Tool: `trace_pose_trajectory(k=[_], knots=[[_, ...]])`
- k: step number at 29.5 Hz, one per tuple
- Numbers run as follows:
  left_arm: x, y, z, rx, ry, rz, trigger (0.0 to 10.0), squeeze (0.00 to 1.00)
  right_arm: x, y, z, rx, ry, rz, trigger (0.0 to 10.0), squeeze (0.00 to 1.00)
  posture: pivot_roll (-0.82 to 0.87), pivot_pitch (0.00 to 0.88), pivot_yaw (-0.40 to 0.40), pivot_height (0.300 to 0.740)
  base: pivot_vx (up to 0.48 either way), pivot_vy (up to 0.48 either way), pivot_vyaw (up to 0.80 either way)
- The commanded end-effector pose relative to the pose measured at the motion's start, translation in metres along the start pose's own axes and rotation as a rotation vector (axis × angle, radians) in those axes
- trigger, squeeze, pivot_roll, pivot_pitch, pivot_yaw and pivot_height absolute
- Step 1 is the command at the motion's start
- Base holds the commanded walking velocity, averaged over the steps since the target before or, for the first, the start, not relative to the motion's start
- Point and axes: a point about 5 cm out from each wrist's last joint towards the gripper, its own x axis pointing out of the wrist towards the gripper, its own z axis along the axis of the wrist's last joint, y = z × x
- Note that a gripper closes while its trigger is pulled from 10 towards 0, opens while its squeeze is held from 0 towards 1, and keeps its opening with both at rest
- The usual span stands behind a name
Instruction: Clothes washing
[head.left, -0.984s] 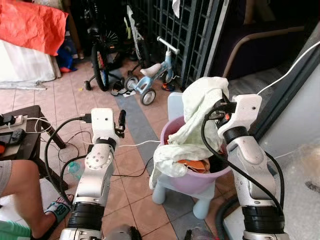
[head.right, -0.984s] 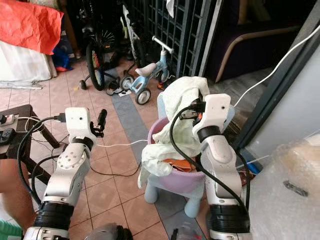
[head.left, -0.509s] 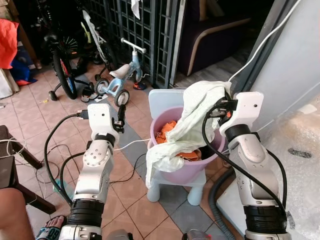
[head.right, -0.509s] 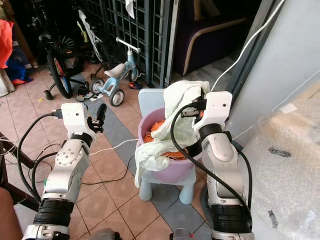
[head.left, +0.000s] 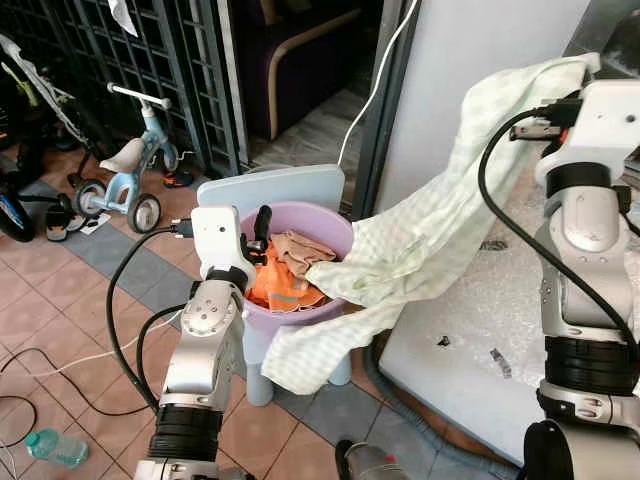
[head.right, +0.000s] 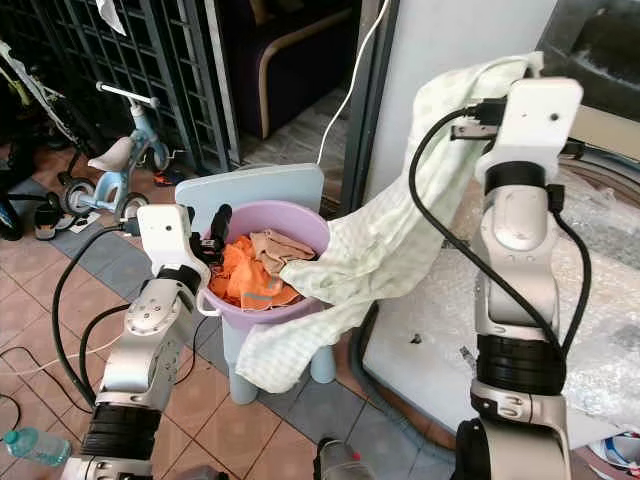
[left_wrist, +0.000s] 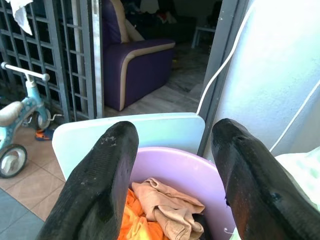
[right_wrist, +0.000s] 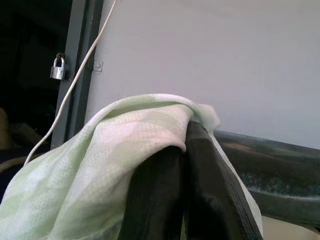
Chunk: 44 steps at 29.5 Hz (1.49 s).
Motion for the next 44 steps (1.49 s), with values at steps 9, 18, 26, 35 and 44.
trace_pose_trajectory(k=[9,18,26,35,44], knots=[[0.004,-0.003,0.007,-0.021,-0.020,-0.020,10.0,0.00,0.011,-0.016,-0.005,-0.018,0.017,-0.071,10.0,0.00,-0.08,0.022,0.021,0.740,0.067,0.000,-0.80],[-0.002,-0.006,0.002,-0.015,-0.003,-0.039,10.0,0.00,0.006,-0.014,-0.011,-0.015,0.037,-0.070,10.0,0.00,-0.08,0.021,0.026,0.740,0.335,0.000,-0.80],[0.002,-0.004,0.002,-0.013,0.001,-0.030,10.0,0.00,0.007,-0.014,-0.018,-0.019,0.061,-0.047,10.0,0.00,-0.08,0.021,0.025,0.740,0.242,0.000,-0.80],[-0.001,-0.009,-0.004,-0.011,0.026,-0.016,10.0,0.00,0.058,-0.002,0.000,-0.005,0.046,0.146,10.0,0.00,-0.08,0.017,0.017,0.740,0.000,0.000,-0.80],[-0.003,-0.011,-0.006,-0.016,0.025,0.007,10.0,0.00,0.122,0.010,0.089,-0.019,-0.121,0.218,10.0,0.00,-0.05,0.014,-0.021,0.740,0.000,0.000,-0.80]])
